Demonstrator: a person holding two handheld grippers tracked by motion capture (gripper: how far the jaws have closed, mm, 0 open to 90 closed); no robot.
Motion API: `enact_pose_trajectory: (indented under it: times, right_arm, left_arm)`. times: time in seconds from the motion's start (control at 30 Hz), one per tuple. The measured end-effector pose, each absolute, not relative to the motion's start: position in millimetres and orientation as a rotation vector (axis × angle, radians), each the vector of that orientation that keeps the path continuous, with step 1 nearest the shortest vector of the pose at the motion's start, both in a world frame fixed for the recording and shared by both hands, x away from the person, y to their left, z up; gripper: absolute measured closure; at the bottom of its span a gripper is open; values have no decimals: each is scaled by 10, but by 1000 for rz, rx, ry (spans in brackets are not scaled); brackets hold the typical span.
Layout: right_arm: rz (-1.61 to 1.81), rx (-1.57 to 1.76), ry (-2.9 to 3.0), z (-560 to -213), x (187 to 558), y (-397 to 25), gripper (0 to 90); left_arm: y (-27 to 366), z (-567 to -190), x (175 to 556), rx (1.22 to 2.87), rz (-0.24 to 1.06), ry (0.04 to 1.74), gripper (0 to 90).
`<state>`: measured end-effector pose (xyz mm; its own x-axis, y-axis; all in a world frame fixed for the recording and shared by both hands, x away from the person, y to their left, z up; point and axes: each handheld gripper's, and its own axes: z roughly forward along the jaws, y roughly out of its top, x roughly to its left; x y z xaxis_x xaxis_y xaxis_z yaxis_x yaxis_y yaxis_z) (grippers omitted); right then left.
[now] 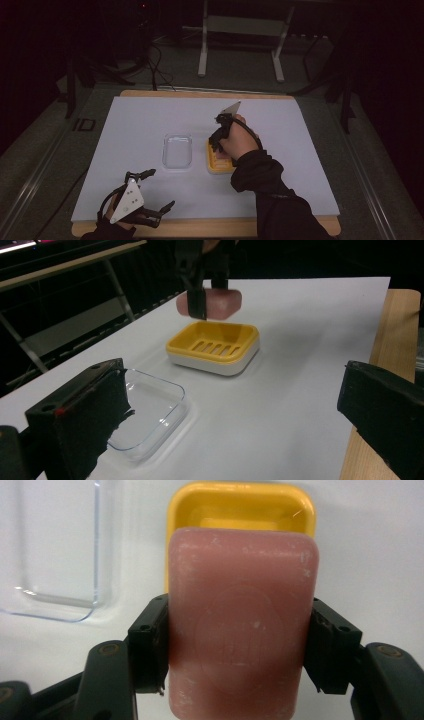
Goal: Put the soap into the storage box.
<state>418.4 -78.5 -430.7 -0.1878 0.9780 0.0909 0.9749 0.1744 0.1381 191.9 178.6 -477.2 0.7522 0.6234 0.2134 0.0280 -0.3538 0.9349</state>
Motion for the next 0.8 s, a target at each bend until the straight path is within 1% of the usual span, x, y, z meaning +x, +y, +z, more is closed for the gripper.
enact_pose_trajectory:
  times: [0.43,0.8]
  right_arm:
    - [235,2008,2390,-4682,4249,-762,375]
    - [219,1994,2374,-4792,4261,-744,374]
  left_arm:
    - [1781,-4773,1913,1852,669,493,7]
    - [1772,-4778,1909,1859,673,488,7]
